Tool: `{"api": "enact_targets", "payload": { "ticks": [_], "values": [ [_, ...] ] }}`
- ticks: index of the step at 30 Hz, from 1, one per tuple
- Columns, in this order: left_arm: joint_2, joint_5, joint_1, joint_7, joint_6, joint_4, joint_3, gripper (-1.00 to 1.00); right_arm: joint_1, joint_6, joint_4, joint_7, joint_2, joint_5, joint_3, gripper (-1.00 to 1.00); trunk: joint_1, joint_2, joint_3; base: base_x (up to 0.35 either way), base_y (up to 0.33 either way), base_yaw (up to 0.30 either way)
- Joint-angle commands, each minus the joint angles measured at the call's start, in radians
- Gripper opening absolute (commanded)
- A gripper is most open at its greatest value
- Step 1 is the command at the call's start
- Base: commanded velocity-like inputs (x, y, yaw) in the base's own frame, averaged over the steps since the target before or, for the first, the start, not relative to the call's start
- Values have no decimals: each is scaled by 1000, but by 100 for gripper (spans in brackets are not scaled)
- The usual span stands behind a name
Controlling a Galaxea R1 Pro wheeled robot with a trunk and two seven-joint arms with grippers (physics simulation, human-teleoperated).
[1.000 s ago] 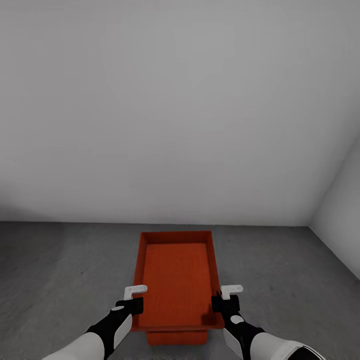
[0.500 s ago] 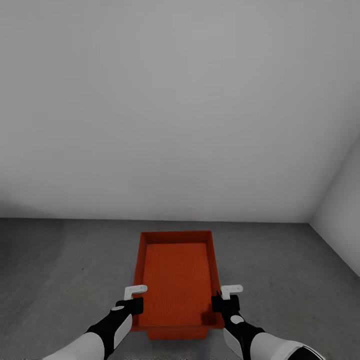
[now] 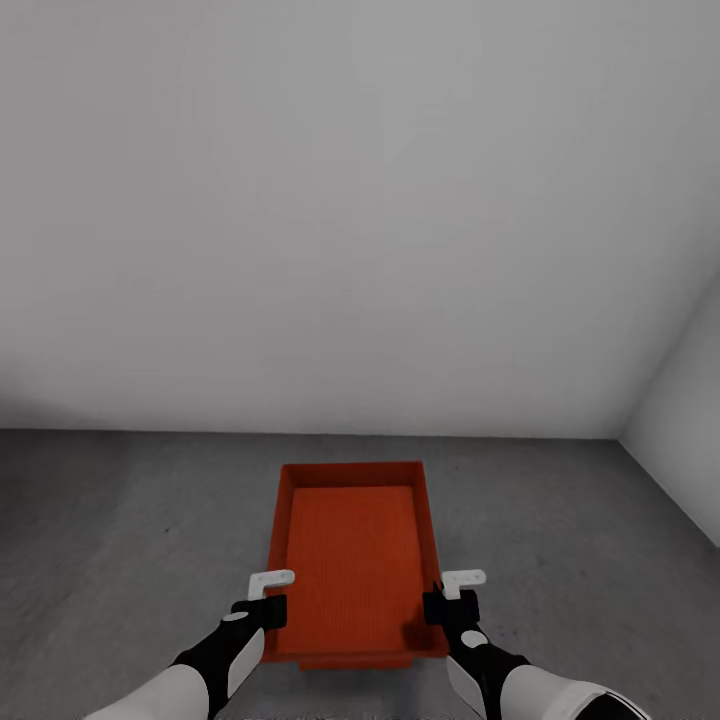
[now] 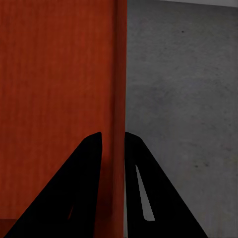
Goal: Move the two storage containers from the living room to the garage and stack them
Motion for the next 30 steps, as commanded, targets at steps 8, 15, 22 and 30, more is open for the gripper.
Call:
{"api": "enact_targets", "payload": {
  "ticks": [8,15,22,30],
  "values": [
    [1,-8,0,11,4,-5,12,-100,-1,3,-1,1,1,10,-62,-100,0,-1,-14,0,0,0],
    [1,-8,0,11,4,-5,12,-100,-1,3,-1,1,1,10,-62,-100,0,-1,-25,0,0,0],
    [1,-8,0,11,4,-5,12,-100,-1,3,-1,1,1,10,-62,-100,0,-1,-36,0,0,0],
    [1,-8,0,11,4,-5,12,-100,-1,3,-1,1,1,10,-62,-100,0,-1,-49,0,0,0]
  ]
}}
